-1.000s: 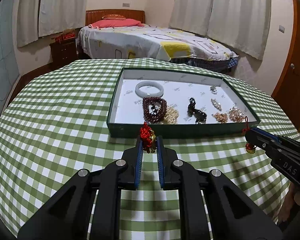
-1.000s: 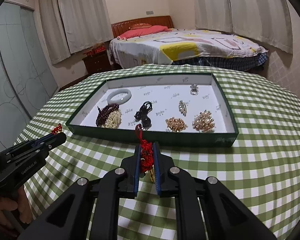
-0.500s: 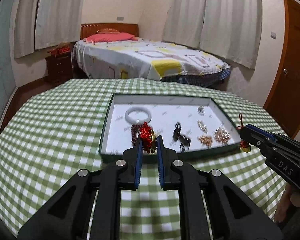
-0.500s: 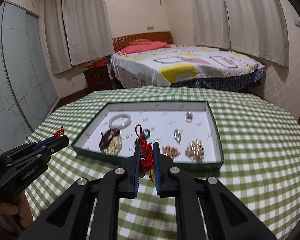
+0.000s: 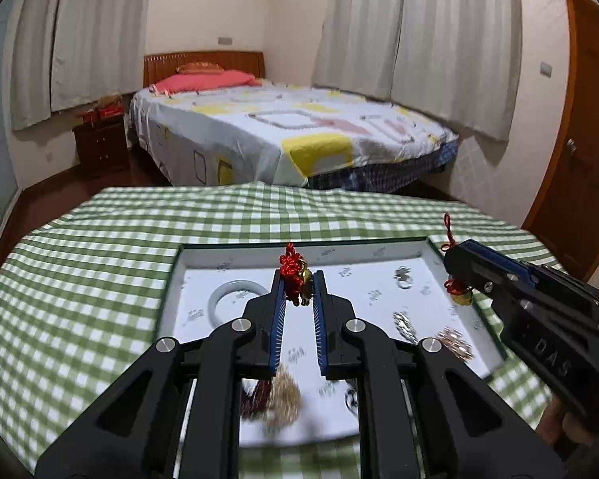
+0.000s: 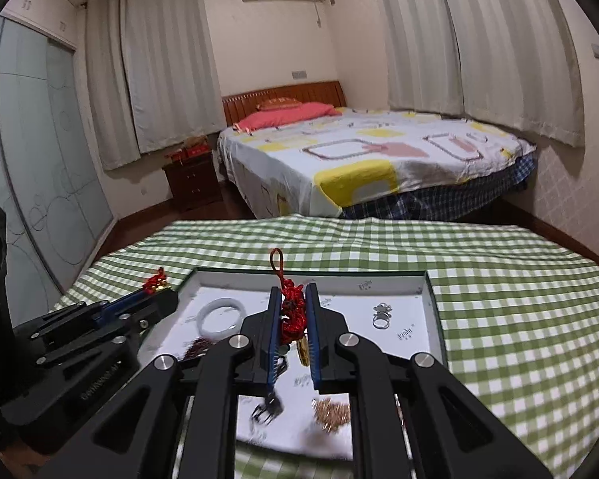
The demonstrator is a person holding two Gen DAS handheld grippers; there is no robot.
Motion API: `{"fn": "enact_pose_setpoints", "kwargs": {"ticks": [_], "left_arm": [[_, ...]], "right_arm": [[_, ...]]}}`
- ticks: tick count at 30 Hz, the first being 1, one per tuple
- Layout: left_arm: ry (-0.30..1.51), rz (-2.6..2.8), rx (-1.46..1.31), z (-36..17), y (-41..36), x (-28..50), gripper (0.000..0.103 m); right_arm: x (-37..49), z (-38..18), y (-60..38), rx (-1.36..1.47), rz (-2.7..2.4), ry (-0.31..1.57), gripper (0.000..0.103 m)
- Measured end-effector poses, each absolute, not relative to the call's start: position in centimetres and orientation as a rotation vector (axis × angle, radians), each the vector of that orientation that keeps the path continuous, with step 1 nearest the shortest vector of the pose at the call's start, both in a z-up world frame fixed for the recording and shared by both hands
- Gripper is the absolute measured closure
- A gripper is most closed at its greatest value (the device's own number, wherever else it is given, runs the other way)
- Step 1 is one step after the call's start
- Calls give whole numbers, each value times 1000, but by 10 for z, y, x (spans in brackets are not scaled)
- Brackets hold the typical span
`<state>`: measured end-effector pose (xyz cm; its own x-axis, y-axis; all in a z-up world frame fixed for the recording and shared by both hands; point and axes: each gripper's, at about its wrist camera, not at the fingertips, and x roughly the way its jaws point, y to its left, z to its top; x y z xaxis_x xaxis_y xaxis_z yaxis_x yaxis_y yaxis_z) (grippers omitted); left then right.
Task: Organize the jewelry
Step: 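Carry both red tassel pieces into the box and open both tools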
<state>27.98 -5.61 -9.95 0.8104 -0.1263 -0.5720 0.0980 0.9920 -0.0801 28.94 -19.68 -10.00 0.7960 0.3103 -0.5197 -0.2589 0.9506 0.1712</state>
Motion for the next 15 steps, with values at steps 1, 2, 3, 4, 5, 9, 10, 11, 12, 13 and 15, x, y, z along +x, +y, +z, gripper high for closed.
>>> {"fn": "enact_pose_setpoints", "kwargs": {"ticks": [1, 2, 3, 4, 5, 9, 10, 11, 12, 13, 15], "left_arm": [[630, -117, -45, -105, -57, 287, 89], [656, -113, -43, -113, -59, 300, 89], [684, -111, -44, -122, -60, 311, 89], [711, -106, -46, -130, -61, 319, 89], [733, -102, -48, -136, -60, 326, 89], [789, -86, -41, -153, -62, 342, 89], [804, -82, -38, -157, -64, 346, 89], [816, -83, -36, -160, -64, 348, 89], [832, -83, -33, -163, -65, 350, 89], [844, -83, -31, -166, -66, 351, 89], [873, -86, -21, -170, -69, 355, 89]], "right_arm": [[301, -109, -197, 94, 303, 599, 90], [309, -115, -197, 101, 304, 621, 90], [317, -122, -197, 110, 304, 645, 90], [326, -131, -197, 117, 299, 672, 90], [331, -136, -198, 118, 292, 689, 90], [349, -153, -196, 108, 270, 751, 90], [352, -156, -196, 108, 267, 768, 90], [356, -159, -196, 109, 266, 780, 90], [358, -161, -196, 108, 263, 788, 90], [360, -162, -196, 103, 257, 795, 90], [363, -165, -194, 92, 252, 812, 90]]}}
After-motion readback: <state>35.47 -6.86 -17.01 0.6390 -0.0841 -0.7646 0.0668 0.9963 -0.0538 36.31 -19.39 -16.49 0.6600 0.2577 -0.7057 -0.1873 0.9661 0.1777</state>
